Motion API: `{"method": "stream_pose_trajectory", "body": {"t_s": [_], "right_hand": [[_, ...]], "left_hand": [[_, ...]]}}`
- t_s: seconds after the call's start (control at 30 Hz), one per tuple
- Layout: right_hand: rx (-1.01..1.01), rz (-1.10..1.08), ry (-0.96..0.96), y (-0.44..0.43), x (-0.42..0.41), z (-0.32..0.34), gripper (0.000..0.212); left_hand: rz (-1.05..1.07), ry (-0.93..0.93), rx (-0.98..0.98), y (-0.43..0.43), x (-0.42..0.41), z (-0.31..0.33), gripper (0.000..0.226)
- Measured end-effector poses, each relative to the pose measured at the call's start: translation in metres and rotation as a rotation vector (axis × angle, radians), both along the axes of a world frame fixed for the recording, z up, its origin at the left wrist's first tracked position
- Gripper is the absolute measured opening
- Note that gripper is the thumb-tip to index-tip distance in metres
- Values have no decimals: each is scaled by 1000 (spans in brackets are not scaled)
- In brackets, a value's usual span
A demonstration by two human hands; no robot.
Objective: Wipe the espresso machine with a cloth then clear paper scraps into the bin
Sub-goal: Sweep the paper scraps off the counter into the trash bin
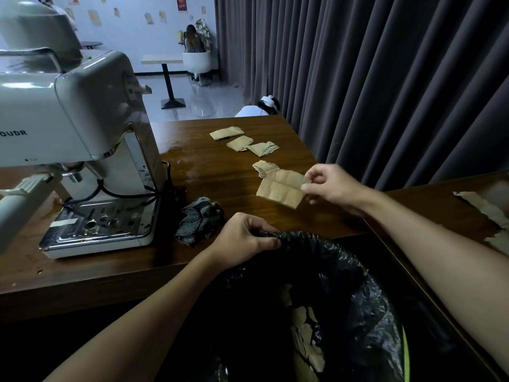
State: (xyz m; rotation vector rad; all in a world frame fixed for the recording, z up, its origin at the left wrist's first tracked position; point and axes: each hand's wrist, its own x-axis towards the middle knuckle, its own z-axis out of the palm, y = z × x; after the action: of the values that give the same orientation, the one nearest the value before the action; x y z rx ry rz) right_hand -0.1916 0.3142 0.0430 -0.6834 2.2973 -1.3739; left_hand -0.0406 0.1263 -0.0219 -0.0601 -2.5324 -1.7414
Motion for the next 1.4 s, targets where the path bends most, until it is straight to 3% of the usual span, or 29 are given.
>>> {"method": "stream_pose_trajectory", "body": {"t_s": [0.13,0.27,0.43,0.63,0.73,0.87,1.0,1.13,1.23,1.4], "right_hand": [[-148,189,-276,28,-5,19,21],[77,448,-352,31,-6,20,35],[148,168,-27,-1,-7,-6,26],[345,134,226,-49,-16,-33,60],[451,149,277,-67,-23,-42,67],[573,155,386,-77,-28,-50,60],[485,96,571,-78,-29,-46,53],[612,169,495,-77,-32,-46,52],[479,19,622,-77,-31,-44,37],[526,95,527,-63,-26,-44,14]], "left_hand": [[7,-4,0,1,0,0,5],[-7,20,6,3,0,-1,7],[21,-23,19,2,0,0,8],[14,-28,-6,1,1,4,7],[18,-4,-40,2,2,5,13],[25,-5,-39,1,2,5,19],[24,5,-42,1,2,6,20],[37,1,-42,2,3,6,19],[48,7,-55,2,2,6,25],[37,-8,-62,2,2,7,7]]}}
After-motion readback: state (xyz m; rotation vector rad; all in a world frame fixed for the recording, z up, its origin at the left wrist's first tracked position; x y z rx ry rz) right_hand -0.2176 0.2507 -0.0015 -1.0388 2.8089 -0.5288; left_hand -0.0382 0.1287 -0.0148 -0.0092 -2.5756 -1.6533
